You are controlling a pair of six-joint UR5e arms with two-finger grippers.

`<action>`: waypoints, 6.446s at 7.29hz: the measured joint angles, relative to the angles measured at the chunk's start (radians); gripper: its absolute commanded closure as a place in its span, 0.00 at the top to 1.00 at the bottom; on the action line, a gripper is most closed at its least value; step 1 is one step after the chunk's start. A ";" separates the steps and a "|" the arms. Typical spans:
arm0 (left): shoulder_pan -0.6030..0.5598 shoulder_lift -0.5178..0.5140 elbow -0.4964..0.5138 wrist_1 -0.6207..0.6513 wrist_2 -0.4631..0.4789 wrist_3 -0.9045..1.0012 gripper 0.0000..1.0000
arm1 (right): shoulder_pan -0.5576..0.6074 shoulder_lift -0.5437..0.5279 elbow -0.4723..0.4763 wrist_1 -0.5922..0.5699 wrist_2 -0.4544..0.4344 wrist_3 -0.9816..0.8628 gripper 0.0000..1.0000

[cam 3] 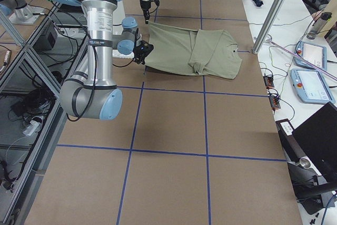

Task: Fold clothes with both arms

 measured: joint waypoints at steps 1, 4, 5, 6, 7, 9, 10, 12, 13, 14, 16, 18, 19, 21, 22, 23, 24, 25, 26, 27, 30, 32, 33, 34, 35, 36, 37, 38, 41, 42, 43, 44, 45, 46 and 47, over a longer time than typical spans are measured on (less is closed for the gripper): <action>0.026 0.000 -0.070 0.054 0.007 -0.039 0.00 | -0.029 -0.045 0.061 0.000 0.000 0.014 0.00; -0.089 -0.026 -0.186 0.125 -0.003 0.009 0.00 | 0.073 -0.057 0.131 -0.006 0.007 -0.006 0.00; -0.181 -0.071 -0.142 0.130 -0.009 0.120 0.00 | 0.152 -0.005 0.104 -0.035 0.011 -0.076 0.00; -0.281 -0.125 -0.056 0.130 -0.012 0.240 0.00 | 0.245 0.091 0.038 -0.087 0.018 -0.181 0.00; -0.377 -0.184 0.050 0.128 -0.014 0.348 0.00 | 0.352 0.200 -0.058 -0.131 0.049 -0.291 0.00; -0.544 -0.284 0.237 0.093 -0.015 0.494 0.00 | 0.580 0.388 -0.286 -0.154 0.163 -0.481 0.00; -0.603 -0.309 0.316 0.032 -0.014 0.550 0.00 | 0.652 0.469 -0.400 -0.153 0.189 -0.538 0.00; -0.682 -0.388 0.515 -0.129 -0.011 0.590 0.00 | 0.725 0.621 -0.625 -0.144 0.201 -0.600 0.00; -0.694 -0.437 0.610 -0.189 -0.008 0.591 0.00 | 0.735 0.679 -0.725 -0.119 0.199 -0.610 0.00; -0.698 -0.468 0.693 -0.255 -0.007 0.590 0.00 | 0.736 0.709 -0.813 -0.061 0.197 -0.613 0.00; -0.698 -0.498 0.830 -0.373 -0.004 0.590 0.10 | 0.735 0.735 -0.925 0.038 0.195 -0.615 0.00; -0.698 -0.505 0.899 -0.434 -0.003 0.591 0.34 | 0.734 0.768 -0.995 0.062 0.195 -0.614 0.31; -0.698 -0.505 0.908 -0.441 -0.003 0.591 0.40 | 0.734 0.784 -1.013 0.064 0.195 -0.613 0.39; -0.700 -0.500 0.909 -0.463 -0.004 0.594 0.41 | 0.735 0.793 -1.009 0.067 0.195 -0.609 0.40; -0.702 -0.497 0.904 -0.484 -0.006 0.594 0.41 | 0.737 0.771 -0.955 0.068 0.196 -0.603 0.43; -0.703 -0.495 0.893 -0.494 -0.011 0.592 0.41 | 0.732 0.701 -0.838 0.066 0.201 -0.583 0.44; -0.703 -0.494 0.878 -0.499 -0.025 0.590 0.41 | 0.715 0.610 -0.705 0.066 0.204 -0.534 0.46; -0.703 -0.493 0.860 -0.504 -0.059 0.588 0.41 | 0.684 0.530 -0.600 0.067 0.205 -0.446 0.47; -0.703 -0.491 0.844 -0.506 -0.089 0.586 0.41 | 0.645 0.476 -0.548 0.069 0.205 -0.362 0.53; -0.704 -0.490 0.833 -0.506 -0.103 0.586 0.41 | 0.608 0.438 -0.532 0.079 0.204 -0.304 0.53; -0.703 -0.487 0.829 -0.504 -0.108 0.589 0.41 | 0.553 0.376 -0.575 0.237 0.205 -0.170 0.58; -0.701 -0.487 0.833 -0.502 -0.108 0.588 0.41 | 0.541 0.369 -0.591 0.285 0.202 -0.115 0.58; -0.700 -0.487 0.834 -0.501 -0.107 0.588 0.41 | 0.538 0.367 -0.597 0.290 0.199 -0.106 0.58; -0.700 -0.487 0.834 -0.501 -0.107 0.588 0.41 | 0.536 0.360 -0.598 0.292 0.198 -0.103 0.58; -0.699 -0.486 0.834 -0.501 -0.106 0.588 0.41 | 0.534 0.350 -0.593 0.293 0.197 -0.102 0.59; -0.699 -0.486 0.835 -0.501 -0.106 0.588 0.41 | 0.530 0.342 -0.586 0.294 0.197 -0.101 0.59; -0.699 -0.485 0.836 -0.500 -0.105 0.588 0.41 | 0.521 0.335 -0.583 0.294 0.195 -0.099 0.58; -0.699 -0.485 0.836 -0.500 -0.105 0.588 0.40 | 0.512 0.331 -0.581 0.293 0.194 -0.094 0.40; -0.699 -0.484 0.836 -0.499 -0.105 0.588 0.41 | 0.502 0.329 -0.580 0.293 0.195 -0.071 0.00; -0.698 -0.483 0.836 -0.499 -0.102 0.588 0.40 | 0.503 0.328 -0.579 0.293 0.197 -0.067 0.00; -0.697 -0.483 0.837 -0.499 -0.093 0.588 0.40 | 0.503 0.326 -0.577 0.293 0.200 -0.066 0.00; -0.696 -0.482 0.837 -0.499 -0.085 0.588 0.40 | 0.503 0.316 -0.565 0.293 0.203 -0.066 0.00; -0.695 -0.482 0.836 -0.499 -0.080 0.587 0.40 | 0.503 0.293 -0.533 0.291 0.208 -0.065 0.00; -0.694 -0.482 0.834 -0.499 -0.080 0.583 0.41 | 0.498 0.262 -0.486 0.286 0.218 -0.055 0.00; -0.691 -0.483 0.827 -0.498 -0.083 0.571 0.40 | 0.480 0.220 -0.424 0.282 0.232 -0.032 0.00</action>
